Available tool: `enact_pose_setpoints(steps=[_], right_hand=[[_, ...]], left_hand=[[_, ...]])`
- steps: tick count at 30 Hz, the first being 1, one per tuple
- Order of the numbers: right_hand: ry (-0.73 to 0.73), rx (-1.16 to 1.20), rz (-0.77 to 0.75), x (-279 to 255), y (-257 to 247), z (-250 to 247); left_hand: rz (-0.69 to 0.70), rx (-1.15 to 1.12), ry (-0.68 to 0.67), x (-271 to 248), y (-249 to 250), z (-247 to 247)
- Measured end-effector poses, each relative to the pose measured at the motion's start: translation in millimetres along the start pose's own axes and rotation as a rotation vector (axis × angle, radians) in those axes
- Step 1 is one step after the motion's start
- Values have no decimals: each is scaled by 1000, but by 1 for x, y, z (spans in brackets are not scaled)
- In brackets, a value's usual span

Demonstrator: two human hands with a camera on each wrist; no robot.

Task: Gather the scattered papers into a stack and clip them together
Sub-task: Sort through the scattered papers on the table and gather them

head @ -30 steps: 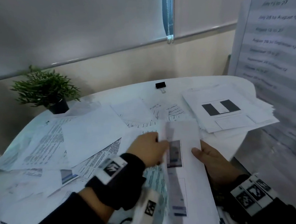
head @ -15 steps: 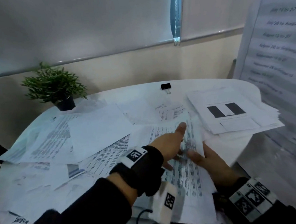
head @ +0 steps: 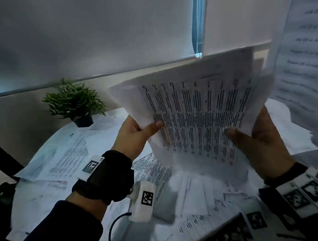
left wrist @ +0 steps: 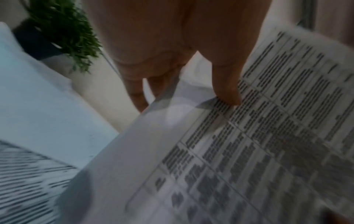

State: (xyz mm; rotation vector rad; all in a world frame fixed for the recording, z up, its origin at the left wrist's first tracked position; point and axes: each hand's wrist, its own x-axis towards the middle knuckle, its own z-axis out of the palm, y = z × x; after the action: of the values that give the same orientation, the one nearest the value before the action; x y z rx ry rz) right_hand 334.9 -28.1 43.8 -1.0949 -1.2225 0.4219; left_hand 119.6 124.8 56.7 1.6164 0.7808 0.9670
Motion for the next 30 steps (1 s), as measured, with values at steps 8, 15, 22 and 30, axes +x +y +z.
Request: enact_pose_setpoints(steps=[8, 15, 22, 30], right_hand=[[82, -98, 233, -15, 42, 8], [-14, -145, 562, -25, 51, 1], [396, -414, 590, 61, 25, -104], [-191, -1333, 923, 86, 108, -206]], left_hand=[[11, -64, 84, -11, -22, 21], [-19, -96, 157, -5, -30, 38], [8, 1, 135, 7, -21, 15], [-159, 732, 79, -4, -50, -52]])
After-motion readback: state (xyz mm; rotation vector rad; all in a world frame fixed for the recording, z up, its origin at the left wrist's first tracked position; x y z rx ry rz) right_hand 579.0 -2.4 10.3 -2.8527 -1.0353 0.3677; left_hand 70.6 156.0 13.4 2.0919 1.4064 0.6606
